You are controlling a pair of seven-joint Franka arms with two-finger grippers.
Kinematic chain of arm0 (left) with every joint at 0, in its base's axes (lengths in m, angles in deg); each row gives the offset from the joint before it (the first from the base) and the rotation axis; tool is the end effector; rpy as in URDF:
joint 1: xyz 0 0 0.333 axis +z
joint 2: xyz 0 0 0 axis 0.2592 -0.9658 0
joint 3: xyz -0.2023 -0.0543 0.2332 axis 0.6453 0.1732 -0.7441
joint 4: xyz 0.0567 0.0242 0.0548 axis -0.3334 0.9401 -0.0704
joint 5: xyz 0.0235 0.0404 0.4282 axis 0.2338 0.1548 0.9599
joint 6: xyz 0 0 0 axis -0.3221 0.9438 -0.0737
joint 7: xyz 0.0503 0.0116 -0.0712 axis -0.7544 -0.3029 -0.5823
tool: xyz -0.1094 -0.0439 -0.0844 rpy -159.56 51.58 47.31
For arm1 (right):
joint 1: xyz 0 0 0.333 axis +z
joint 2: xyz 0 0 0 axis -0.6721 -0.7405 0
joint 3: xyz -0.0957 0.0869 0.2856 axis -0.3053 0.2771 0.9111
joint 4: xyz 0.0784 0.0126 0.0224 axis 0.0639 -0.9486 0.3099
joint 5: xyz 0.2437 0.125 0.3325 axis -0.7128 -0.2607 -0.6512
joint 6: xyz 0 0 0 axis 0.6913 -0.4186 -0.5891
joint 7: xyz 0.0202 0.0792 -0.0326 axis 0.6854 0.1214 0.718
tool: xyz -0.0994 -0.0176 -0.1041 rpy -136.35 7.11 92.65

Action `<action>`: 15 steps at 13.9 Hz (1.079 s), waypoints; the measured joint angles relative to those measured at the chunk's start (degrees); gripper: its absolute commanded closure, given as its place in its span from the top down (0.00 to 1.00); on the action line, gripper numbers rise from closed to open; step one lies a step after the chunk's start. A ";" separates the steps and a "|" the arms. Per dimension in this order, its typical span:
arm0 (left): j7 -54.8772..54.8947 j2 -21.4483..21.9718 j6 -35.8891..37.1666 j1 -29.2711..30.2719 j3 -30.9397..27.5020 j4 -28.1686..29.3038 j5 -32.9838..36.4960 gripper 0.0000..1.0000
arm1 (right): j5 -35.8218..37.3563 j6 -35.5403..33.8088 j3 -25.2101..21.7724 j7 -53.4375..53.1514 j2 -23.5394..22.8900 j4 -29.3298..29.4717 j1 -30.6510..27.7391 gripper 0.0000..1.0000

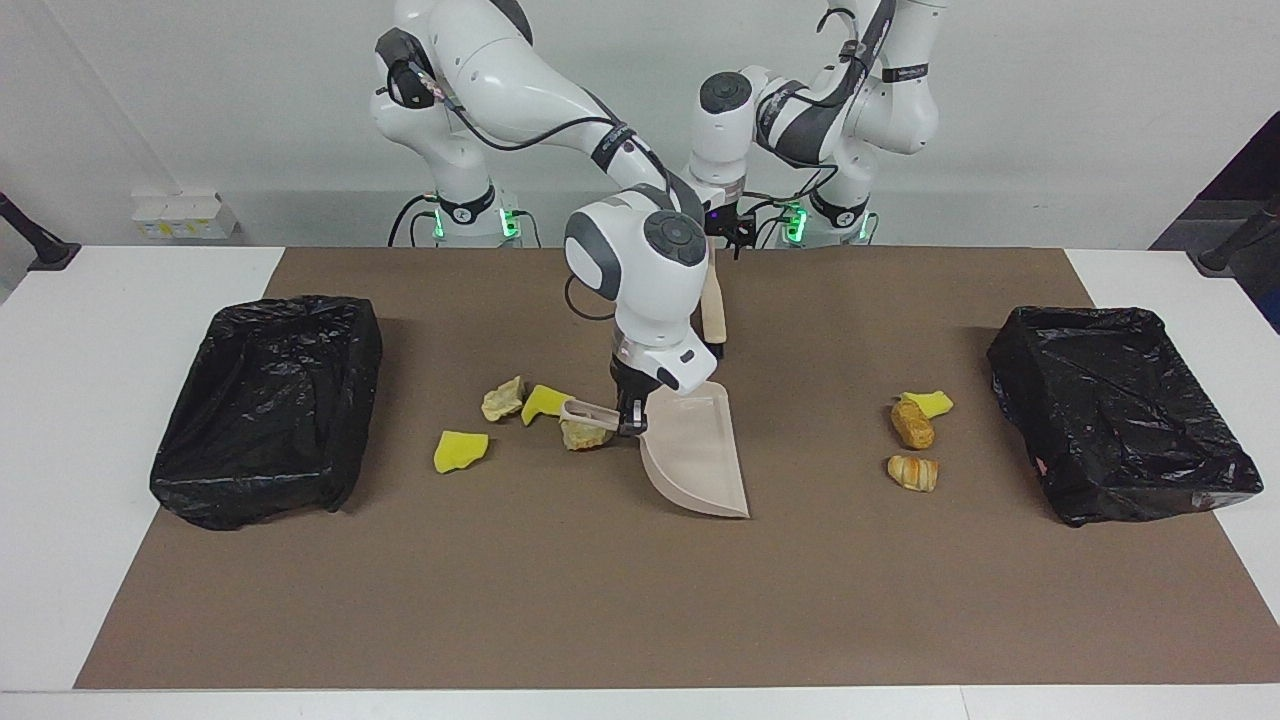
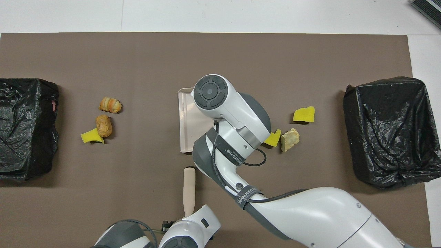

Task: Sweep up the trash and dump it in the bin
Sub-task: 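Set the dustpan beside the bread rolls while the left gripper reaches the brush, then grasp the wooden brush with the left gripper and lift it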

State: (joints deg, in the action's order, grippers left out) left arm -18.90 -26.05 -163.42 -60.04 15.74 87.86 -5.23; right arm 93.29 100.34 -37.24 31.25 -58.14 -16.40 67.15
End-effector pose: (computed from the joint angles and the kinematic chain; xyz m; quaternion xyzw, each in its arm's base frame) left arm 0.2566 -0.3673 0.2982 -0.9943 0.0963 0.0418 0.0181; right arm 0.6299 0.3949 0.3113 0.6754 0.7310 -0.0434 0.0872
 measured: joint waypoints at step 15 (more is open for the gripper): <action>-1.35 0.05 -5.30 -1.92 0.13 4.12 0.00 0.00 | 0.15 5.65 -0.05 0.00 -0.32 -4.00 0.44 0.43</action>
State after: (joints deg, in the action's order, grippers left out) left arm -20.26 -25.99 -168.71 -61.97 15.86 91.98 -5.23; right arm 93.44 105.99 -37.29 31.25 -58.45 -20.39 67.59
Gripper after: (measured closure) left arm 0.480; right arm 0.573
